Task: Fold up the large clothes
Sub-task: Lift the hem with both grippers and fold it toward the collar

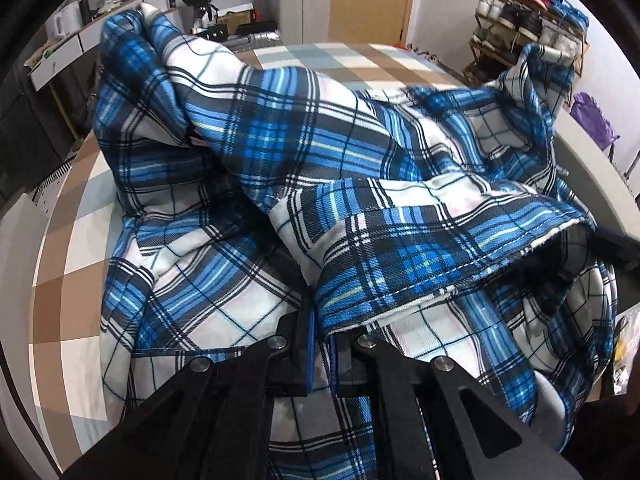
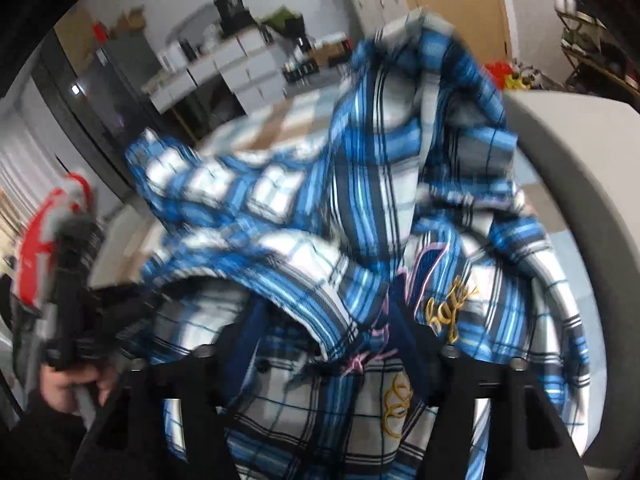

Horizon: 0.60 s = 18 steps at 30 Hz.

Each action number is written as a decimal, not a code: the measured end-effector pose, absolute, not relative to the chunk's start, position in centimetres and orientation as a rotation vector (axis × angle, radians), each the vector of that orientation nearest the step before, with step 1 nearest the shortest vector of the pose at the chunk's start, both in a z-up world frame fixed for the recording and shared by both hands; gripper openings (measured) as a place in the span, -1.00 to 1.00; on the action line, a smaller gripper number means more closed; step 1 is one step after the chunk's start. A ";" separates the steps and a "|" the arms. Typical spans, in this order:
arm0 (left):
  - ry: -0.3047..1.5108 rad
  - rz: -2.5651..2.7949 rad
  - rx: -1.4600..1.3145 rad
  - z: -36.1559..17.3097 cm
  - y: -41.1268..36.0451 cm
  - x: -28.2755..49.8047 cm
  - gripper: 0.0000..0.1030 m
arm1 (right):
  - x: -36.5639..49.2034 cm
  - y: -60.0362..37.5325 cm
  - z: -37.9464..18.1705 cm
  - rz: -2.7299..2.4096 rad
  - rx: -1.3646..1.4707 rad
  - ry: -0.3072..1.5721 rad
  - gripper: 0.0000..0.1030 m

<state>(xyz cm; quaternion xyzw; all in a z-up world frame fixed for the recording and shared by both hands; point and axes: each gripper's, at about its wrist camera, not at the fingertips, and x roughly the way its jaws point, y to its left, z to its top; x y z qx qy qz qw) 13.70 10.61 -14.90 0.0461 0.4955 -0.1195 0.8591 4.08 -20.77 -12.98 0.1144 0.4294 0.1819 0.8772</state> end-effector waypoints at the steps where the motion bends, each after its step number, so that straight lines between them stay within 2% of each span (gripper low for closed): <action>1: 1.057 -0.255 0.102 -15.1 10.4 14.2 -0.98 | 3.8 -21.3 -12.6 0.379 0.253 0.874 0.36; 3: 1.063 -0.256 0.106 -15.3 10.2 14.9 -0.98 | 3.5 -22.5 -11.3 0.391 0.309 0.803 0.43; 4: 1.063 -0.257 0.117 -15.2 10.0 15.3 -0.98 | 3.8 -22.9 -10.5 0.392 0.333 0.767 0.58; 5: 1.063 -0.257 0.129 -15.2 9.6 15.5 -0.98 | 4.3 -23.1 -9.9 0.390 0.338 0.748 0.64; 10: 1.066 -0.266 0.149 -15.7 8.9 16.1 -0.98 | 10.4 -20.4 -7.2 0.354 0.272 0.782 0.63; 13: 1.072 -0.278 0.132 -16.5 9.3 16.2 -0.98 | 14.4 -19.1 -7.4 0.208 0.208 0.883 0.59; 15: 1.075 -0.281 0.122 -16.7 9.5 16.0 -0.98 | 16.8 -19.0 -8.3 0.155 0.188 0.956 0.34; 16: 1.077 -0.282 0.121 -16.7 9.4 16.1 -0.98 | 18.4 -18.9 -9.0 0.114 0.172 1.008 -0.14; 17: 1.079 -0.282 0.119 -16.8 9.5 16.2 -0.98 | 19.2 -18.8 -9.6 0.093 0.156 1.039 -0.72; 18: 1.081 -0.283 0.116 -16.8 9.5 16.3 -0.98 | 20.0 -18.9 -9.8 0.080 0.142 1.068 -0.94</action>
